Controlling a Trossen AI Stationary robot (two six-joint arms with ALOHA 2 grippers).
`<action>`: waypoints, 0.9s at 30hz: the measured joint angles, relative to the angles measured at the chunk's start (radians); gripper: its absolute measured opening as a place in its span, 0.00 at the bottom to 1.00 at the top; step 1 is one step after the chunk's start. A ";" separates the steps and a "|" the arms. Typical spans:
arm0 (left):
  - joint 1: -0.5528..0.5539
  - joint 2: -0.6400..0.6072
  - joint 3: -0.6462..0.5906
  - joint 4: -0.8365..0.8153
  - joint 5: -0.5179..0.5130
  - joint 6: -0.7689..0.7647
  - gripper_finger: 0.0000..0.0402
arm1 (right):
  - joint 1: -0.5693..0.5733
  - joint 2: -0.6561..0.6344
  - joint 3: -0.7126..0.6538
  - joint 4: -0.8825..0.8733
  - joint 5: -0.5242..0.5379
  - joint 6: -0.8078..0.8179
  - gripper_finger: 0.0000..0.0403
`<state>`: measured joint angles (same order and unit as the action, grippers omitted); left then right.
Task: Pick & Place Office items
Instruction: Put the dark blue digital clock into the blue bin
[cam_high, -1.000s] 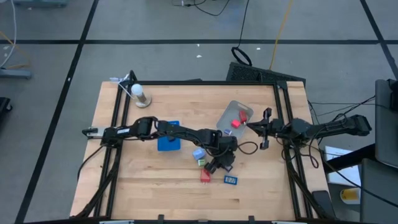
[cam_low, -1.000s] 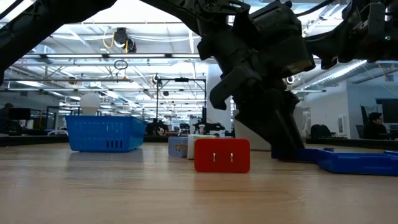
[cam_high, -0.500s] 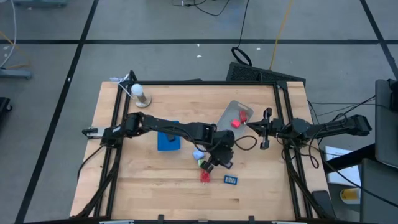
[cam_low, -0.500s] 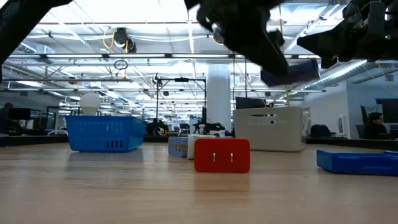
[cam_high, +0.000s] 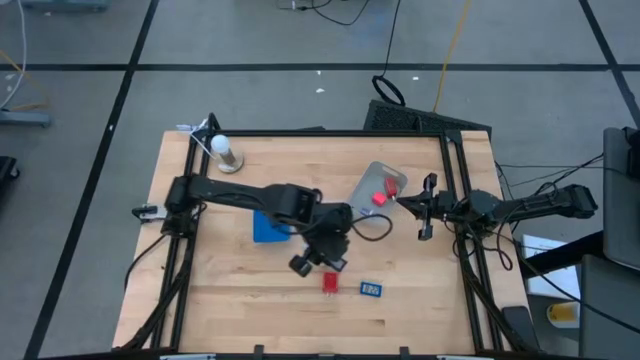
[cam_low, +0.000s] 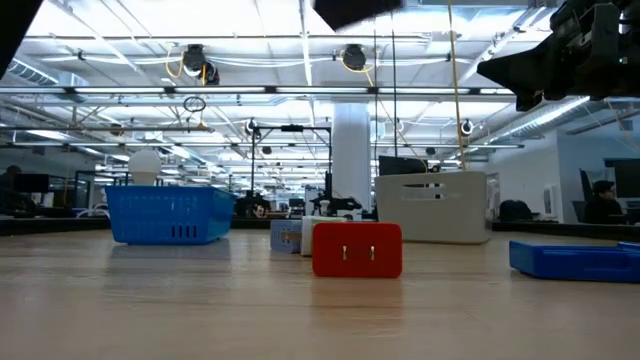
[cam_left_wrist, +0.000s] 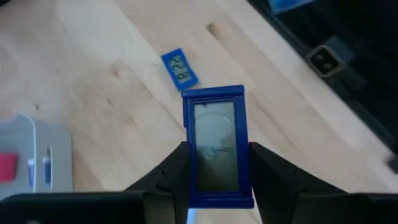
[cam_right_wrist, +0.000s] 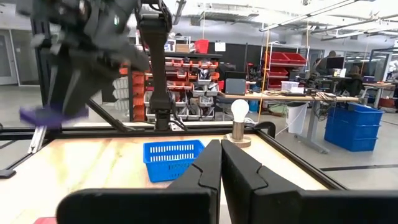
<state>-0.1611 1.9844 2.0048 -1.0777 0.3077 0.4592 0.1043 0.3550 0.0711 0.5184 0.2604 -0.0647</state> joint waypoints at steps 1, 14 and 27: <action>-0.006 -0.020 0.000 -0.023 -0.002 -0.005 0.33 | 0.000 0.000 0.000 0.000 0.000 0.000 0.01; -0.044 -0.470 -0.463 0.263 -0.108 -0.117 0.33 | 0.000 0.000 0.000 -0.023 0.000 0.000 0.01; -0.029 -1.025 -1.308 0.931 -0.266 -0.203 0.35 | 0.000 0.000 0.000 -0.024 0.000 0.001 0.01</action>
<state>-0.1898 0.9593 0.6965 -0.1472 0.0420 0.2563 0.1046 0.3547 0.0715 0.4946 0.2604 -0.0639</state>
